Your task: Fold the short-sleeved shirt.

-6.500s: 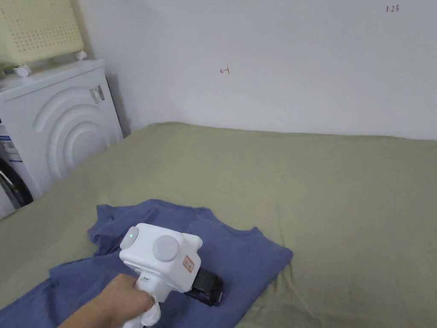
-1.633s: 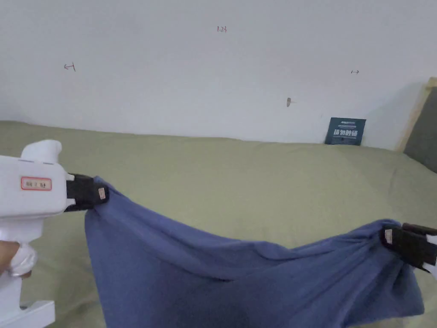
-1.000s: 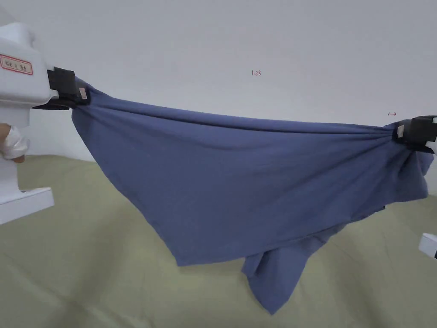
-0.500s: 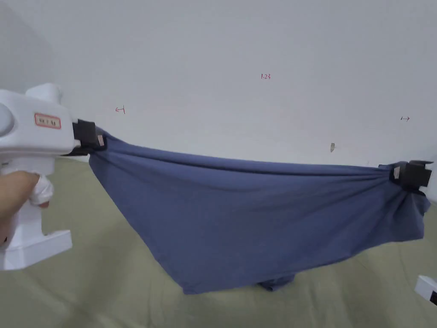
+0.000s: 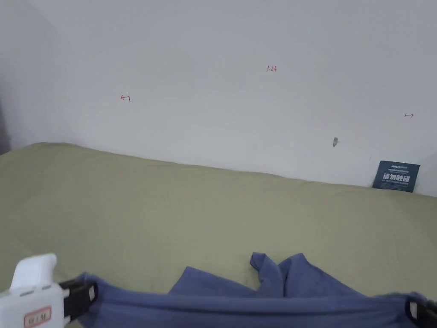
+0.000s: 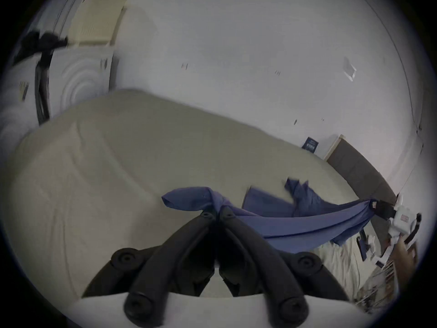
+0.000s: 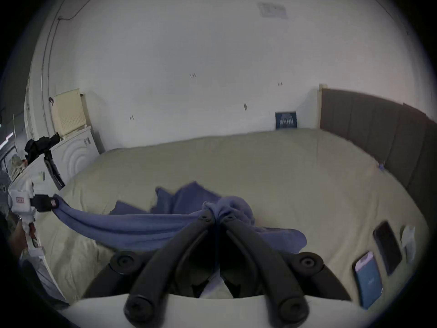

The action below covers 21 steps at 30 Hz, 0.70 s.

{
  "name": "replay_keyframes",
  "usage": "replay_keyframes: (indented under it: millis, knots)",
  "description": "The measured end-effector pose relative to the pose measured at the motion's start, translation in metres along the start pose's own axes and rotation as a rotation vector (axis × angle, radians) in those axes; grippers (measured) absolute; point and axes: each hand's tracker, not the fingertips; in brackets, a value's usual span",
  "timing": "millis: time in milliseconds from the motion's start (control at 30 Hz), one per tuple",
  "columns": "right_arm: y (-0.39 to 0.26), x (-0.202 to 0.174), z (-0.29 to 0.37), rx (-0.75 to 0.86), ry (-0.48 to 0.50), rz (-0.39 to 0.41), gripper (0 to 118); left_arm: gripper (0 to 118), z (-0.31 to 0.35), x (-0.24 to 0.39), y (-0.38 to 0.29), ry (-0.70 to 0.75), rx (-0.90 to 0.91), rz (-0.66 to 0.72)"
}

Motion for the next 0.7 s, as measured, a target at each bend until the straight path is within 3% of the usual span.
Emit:
replay_keyframes:
  millis: [300,500,533,567,600,633,667,700]
  knots:
    - [-0.084,0.019,0.026,-0.185,-0.024,-0.02,2,1,0.008,-0.038,-0.067,0.03,-0.143,0.111]
    - [-0.101,0.02,0.029,-0.188,-0.031,-0.063,2,1,0.01,-0.046,-0.093,0.057,-0.191,0.164]
    - [-0.101,0.021,0.029,-0.175,-0.017,-0.099,2,4,0.011,-0.045,-0.098,0.06,-0.208,0.159]
    - [-0.1,0.02,0.033,-0.166,0.015,-0.132,3,19,0.014,-0.044,-0.1,0.087,-0.208,0.146]
    - [-0.099,0.02,0.04,-0.087,0.057,-0.129,23,57,0.021,-0.042,-0.1,0.072,-0.119,0.166]
    - [-0.095,0.016,0.047,-0.025,0.07,-0.112,62,82,0.031,-0.036,-0.097,0.043,-0.055,0.152]
    - [-0.089,0.01,0.056,0.038,0.07,-0.095,98,94,0.042,-0.028,-0.093,0.038,0.003,0.138]
    - [-0.081,0.004,0.073,0.16,0.102,-0.086,109,95,0.057,-0.016,-0.085,0.033,0.093,0.113]
